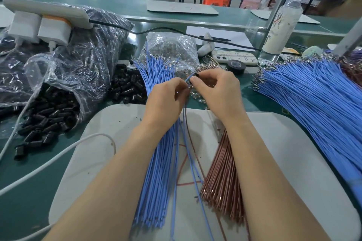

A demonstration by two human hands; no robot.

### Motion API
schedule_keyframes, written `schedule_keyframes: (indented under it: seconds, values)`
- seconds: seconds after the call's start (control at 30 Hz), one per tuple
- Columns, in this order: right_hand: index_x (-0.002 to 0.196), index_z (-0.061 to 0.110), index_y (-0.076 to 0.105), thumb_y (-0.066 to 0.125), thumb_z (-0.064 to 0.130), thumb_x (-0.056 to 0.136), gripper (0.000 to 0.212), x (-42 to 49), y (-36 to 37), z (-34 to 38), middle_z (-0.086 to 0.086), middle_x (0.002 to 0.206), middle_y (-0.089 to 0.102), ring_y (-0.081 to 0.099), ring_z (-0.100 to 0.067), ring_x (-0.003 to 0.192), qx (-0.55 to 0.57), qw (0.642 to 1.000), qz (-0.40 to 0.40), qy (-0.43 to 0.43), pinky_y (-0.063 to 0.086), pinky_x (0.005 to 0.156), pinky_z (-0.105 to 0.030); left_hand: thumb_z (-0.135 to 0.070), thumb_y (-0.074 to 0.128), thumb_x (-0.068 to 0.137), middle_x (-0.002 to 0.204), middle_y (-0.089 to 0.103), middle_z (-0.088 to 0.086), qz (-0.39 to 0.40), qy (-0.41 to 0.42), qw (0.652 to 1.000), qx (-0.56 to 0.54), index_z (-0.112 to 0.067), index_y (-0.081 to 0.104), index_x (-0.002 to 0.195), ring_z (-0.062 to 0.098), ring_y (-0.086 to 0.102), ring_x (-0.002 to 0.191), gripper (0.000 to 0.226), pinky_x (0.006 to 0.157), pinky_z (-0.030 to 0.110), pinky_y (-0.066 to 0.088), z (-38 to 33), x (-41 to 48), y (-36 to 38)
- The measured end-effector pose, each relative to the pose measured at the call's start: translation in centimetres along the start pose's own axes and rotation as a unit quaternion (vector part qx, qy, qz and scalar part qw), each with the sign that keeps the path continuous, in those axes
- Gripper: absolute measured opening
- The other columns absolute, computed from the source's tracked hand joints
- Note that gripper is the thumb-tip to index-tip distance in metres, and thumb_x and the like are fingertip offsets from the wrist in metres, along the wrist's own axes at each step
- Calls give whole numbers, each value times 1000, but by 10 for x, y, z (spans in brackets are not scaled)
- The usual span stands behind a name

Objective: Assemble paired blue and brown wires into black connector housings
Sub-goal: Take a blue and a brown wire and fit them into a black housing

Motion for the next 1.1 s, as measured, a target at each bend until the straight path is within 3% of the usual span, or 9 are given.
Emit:
schedule_keyframes:
  seconds: [0.23, 0.7, 0.97, 1.1]
  values:
    - [94, 8, 72, 73, 23, 82, 20, -2, 5, 2, -2, 85, 68, 62, -9, 76, -14, 1000, 16, -16, 48, 75, -16, -15, 53, 93, 79, 68, 3, 4, 6, 1000, 12, -11, 65, 93, 20, 59, 71, 13, 69, 37, 49, -4, 0, 1]
    - [90, 6, 72, 70, 19, 84, 15, -5, 5, 8, -7, 92, 67, 61, -18, 83, -39, 998, -4, -56, 47, 82, -28, -16, 44, 96, 83, 66, 15, 52, -32, 997, 49, -3, 62, 94, 36, 59, 78, 23, 72, 45, 49, -6, -1, 1]
    - [93, 9, 72, 73, 27, 83, 20, -4, 6, 2, -4, 91, 68, 62, -10, 80, -19, 999, 28, -19, 48, 78, -20, -14, 49, 94, 81, 66, 13, 38, -41, 998, 24, -5, 62, 92, 33, 59, 76, 16, 70, 45, 49, -6, -2, 1]
    - [80, 8, 72, 72, 32, 83, 24, -3, 8, -1, -7, 81, 68, 62, -18, 80, -23, 998, 50, -7, 49, 79, -34, -12, 53, 92, 82, 67, 7, 46, -37, 998, -1, -7, 62, 94, 27, 60, 76, 11, 71, 43, 50, -5, -2, 3]
Point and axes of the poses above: each hand's wrist, its own x-axis towards the middle knuckle, its own y-axis out of the palm, z = x × y, the point moved 2 cm from there along x, towards the middle knuckle
